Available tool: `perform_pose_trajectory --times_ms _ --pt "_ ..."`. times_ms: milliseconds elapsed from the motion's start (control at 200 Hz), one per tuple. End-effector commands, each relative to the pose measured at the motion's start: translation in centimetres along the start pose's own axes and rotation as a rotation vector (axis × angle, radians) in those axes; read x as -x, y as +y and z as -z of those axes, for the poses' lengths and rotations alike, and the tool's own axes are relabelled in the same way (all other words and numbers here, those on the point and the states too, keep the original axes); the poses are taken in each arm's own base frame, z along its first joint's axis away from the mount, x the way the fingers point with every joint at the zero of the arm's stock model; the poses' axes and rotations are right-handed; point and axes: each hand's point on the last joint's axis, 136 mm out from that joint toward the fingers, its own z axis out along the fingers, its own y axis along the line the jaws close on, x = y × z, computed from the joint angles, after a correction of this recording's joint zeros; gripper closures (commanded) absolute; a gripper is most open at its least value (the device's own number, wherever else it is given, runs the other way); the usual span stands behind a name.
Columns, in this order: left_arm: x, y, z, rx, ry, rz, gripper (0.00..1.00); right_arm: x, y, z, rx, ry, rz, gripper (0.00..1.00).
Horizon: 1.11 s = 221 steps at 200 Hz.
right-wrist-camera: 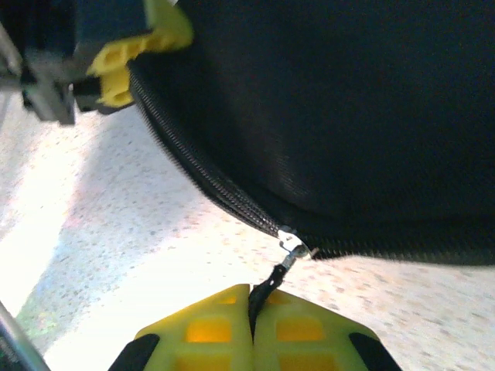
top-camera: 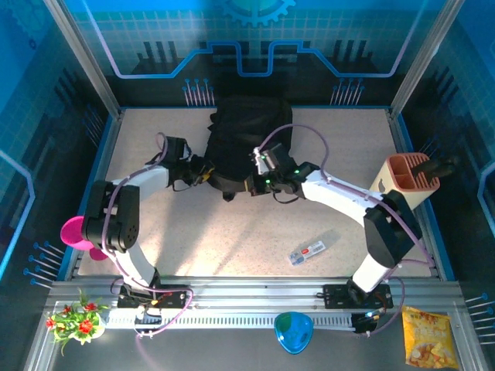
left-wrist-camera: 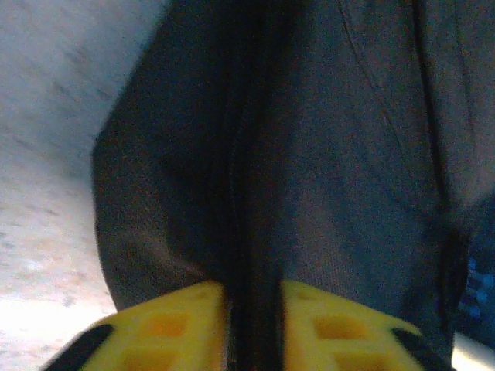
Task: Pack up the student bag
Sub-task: Zip the student bag at the top-center of the table.
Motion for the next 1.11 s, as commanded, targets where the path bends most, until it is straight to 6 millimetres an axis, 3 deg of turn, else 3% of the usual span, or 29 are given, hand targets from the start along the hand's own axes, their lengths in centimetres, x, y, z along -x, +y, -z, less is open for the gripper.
perform_pose_trajectory --times_ms 0,175,280,465,610,750,820,955,1101 --pt "1.3 1.3 2.4 0.058 -0.096 -0.029 0.66 1.2 4.9 -0.9 0.165 0.006 0.042 1.0" --pt "0.0 2.6 5.7 0.108 -0.116 -0.06 0.47 1.1 7.1 -2.8 0.24 0.063 0.04 1.0" --pt "-1.8 2.4 6.5 0.085 -0.059 -0.047 0.4 1.0 7.6 -3.4 0.256 0.083 0.039 1.0" --pt "-4.9 0.5 5.4 -0.043 0.046 0.047 0.32 0.8 8.1 -3.3 0.288 0.08 0.051 1.0" --pt "-5.6 -1.6 3.5 -0.128 0.103 0.08 0.31 0.3 8.0 -3.1 0.294 0.09 0.06 1.0" --pt "-5.3 -2.2 2.0 -0.124 0.106 0.071 0.41 -0.4 7.2 -2.9 0.274 0.099 0.044 1.0" --pt "-5.1 -1.6 1.5 -0.103 0.101 0.08 0.57 -0.5 6.3 -2.8 0.25 0.093 0.016 1.0" --pt "-4.9 0.0 0.9 -0.045 0.081 0.081 0.77 -0.3 3.0 -2.1 0.192 0.047 -0.094 1.0" --pt "-5.1 1.3 0.5 -0.007 0.085 0.08 0.85 -0.4 -2.1 -1.3 0.107 0.025 -0.25 1.0"
